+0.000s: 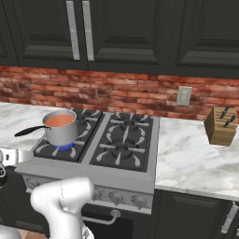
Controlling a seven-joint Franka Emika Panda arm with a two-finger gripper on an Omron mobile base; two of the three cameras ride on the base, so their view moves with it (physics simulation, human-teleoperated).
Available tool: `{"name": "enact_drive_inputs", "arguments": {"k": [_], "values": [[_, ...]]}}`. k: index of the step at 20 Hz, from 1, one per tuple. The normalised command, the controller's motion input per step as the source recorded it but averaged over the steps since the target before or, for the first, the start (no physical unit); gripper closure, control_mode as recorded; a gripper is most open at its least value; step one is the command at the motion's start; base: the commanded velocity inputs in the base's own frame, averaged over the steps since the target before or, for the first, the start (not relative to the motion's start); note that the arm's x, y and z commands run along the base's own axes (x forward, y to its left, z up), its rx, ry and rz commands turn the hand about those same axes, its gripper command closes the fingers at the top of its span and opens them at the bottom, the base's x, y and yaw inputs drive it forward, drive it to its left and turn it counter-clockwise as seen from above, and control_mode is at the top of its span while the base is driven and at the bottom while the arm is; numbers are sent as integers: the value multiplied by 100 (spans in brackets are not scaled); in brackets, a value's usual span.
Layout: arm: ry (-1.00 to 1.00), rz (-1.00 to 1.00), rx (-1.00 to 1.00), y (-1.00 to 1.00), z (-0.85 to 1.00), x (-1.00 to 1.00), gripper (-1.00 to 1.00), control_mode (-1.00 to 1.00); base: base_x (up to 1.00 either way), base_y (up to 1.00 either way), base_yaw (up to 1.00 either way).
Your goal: Wait until the marinara sauce is simmered to a deep red color and then turn off the stove.
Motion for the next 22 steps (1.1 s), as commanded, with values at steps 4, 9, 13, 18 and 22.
{"name": "enact_drive_inputs", "arguments": {"k": [4,9,13,18,22], "values": [[-6,7,0,0,-74,0,-100,-100,0,0,0],[-9,7,0,1,-61,-1,-100,-100,0,0,0],[-18,5,0,8,-24,-8,-100,-100,0,0,0],[-16,1,0,13,-10,-17,-100,-100,0,0,0],[-11,0,0,19,-8,-22,-100,-100,0,0,0]]}}
